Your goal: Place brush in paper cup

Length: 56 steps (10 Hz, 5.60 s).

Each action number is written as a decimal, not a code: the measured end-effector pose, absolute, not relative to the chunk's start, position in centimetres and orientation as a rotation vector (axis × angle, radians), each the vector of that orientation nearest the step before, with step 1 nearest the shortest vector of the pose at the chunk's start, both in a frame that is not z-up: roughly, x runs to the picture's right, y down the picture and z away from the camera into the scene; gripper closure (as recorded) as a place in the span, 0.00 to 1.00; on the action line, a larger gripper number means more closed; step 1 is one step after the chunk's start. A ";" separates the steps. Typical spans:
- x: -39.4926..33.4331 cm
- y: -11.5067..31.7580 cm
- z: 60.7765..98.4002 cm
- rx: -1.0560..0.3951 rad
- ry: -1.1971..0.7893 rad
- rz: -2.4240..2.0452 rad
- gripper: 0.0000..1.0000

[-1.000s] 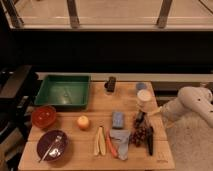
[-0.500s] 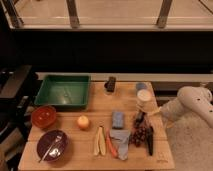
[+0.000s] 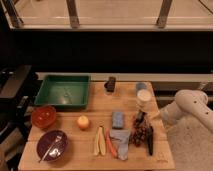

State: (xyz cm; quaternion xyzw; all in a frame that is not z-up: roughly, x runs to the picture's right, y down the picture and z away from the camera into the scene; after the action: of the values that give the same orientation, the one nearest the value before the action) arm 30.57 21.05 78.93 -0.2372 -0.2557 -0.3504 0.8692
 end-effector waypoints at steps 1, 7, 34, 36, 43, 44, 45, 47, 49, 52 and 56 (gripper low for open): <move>30.4 21.4 79.1 -0.505 -0.544 -0.730 0.38; 28.3 23.2 78.8 -0.530 -0.603 -0.734 0.38; 27.0 24.3 82.4 -0.530 -0.722 -0.687 0.94; 26.9 24.1 82.3 -0.531 -0.722 -0.689 0.94; 28.4 20.5 78.9 -0.476 -0.595 -0.657 0.94; 29.9 19.8 78.0 -0.471 -0.566 -0.648 0.94; 31.0 19.4 77.3 -0.472 -0.537 -0.644 0.94; 33.1 19.7 77.2 -0.482 -0.485 -0.617 0.94; 35.9 20.2 77.2 -0.482 -0.432 -0.596 0.94; 37.6 19.3 77.1 -0.473 -0.325 -0.653 0.94; 35.8 16.5 76.6 -0.418 -0.253 -0.783 0.94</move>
State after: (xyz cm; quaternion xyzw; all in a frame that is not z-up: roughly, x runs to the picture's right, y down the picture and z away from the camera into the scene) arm 35.79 16.48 76.64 -0.2017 -0.1221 -0.3779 0.8953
